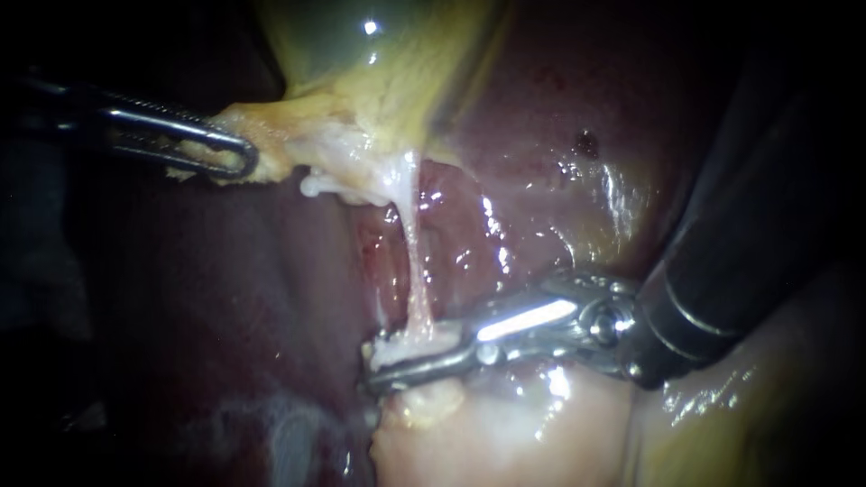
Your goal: Going back first clip right tube
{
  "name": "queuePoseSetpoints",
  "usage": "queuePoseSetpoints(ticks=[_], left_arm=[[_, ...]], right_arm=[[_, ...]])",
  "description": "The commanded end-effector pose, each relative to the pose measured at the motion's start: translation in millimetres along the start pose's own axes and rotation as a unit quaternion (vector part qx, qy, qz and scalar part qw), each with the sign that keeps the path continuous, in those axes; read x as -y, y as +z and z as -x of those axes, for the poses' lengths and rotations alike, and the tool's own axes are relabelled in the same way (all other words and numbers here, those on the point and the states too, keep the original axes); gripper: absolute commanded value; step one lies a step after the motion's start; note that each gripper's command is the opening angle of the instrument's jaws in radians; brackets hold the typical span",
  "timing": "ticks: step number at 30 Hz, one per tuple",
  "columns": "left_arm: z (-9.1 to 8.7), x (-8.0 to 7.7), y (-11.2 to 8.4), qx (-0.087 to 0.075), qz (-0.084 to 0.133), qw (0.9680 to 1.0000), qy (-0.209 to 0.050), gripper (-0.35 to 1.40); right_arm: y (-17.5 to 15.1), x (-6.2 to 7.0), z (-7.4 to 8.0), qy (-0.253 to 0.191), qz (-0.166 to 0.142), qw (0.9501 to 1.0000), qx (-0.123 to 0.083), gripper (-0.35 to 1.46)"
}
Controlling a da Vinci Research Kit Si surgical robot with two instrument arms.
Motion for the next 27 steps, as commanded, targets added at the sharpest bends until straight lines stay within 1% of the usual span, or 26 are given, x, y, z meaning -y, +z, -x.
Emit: queuePoseSetpoints(ticks=[1,3,6,9,10,12,15,16,18,19,23,24,25,26,27], left_arm=[[0.0,0.0,0.0,0.0,0.001,1.0,0.0,-0.35],[0.0,0.0,0.0,0.0,0.001,1.0,0.0,-0.35],[0.0,0.0,0.0,0.0,0.001,1.0,0.0,-0.35],[0.0,0.0,0.0,0.0,0.001,1.0,0.0,-0.35],[0.0,0.0,0.0,0.0,0.001,1.0,0.0,-0.35],[0.1,0.0,0.0,0.0,0.001,1.0,0.0,-0.35],[0.1,0.0,0.1,0.0,0.001,1.0,0.0,-0.35],[0.1,0.0,0.1,0.001,0.002,1.0,0.0,-0.35],[0.1,0.0,0.1,0.001,0.002,1.0,0.0,-0.35],[0.2,-0.1,0.1,0.001,0.002,1.0,0.0,-0.35],[0.2,-0.1,0.1,0.001,0.002,1.0,0.0,-0.35],[0.2,-0.1,0.1,0.001,0.002,1.0,0.0,-0.35],[0.2,-0.1,0.1,0.001,0.002,1.0,0.0,-0.35],[0.2,-0.1,0.1,0.001,0.002,1.0,0.003,-0.35],[0.2,0.0,0.1,0.001,0.002,1.0,0.003,-0.35]], right_arm=[[-0.1,-0.1,0.1,-0.01,0.0,1.0,0.0,0.49],[-0.1,-0.1,0.1,-0.034,0.0,0.9994,0.001,0.48],[-0.1,-0.3,0.0,-0.087,0.003,0.9962,0.0,0.47],[-0.2,-0.7,0.0,-0.128,0.028,0.9914,-0.004,0.49],[-0.2,-1.0,-0.1,-0.144,0.04,0.9887,-0.006,0.5],[-0.4,-1.3,-0.1,-0.163,0.056,0.9851,-0.009,0.5],[-0.8,-1.8,0.1,-0.188,0.068,0.9798,-0.012,0.5],[-0.9,-2.0,0.3,-0.198,0.073,0.9773,-0.013,0.5],[-1.2,-2.2,0.4,-0.215,0.076,0.9737,-0.013,0.5],[-1.5,-2.3,0.5,-0.229,0.076,0.9704,-0.012,0.5],[-2.6,-2.6,0.9,-0.266,0.075,0.9609,-0.007,0.5],[-3.1,-2.7,1.0,-0.28,0.075,0.9569,-0.006,0.5],[-3.4,-2.7,1.0,-0.283,0.074,0.9562,-0.005,0.5],[-3.9,-2.8,1.0,-0.294,0.074,0.9529,-0.004,0.5],[-4.3,-2.8,1.1,-0.3,0.073,0.9512,-0.003,0.5]])
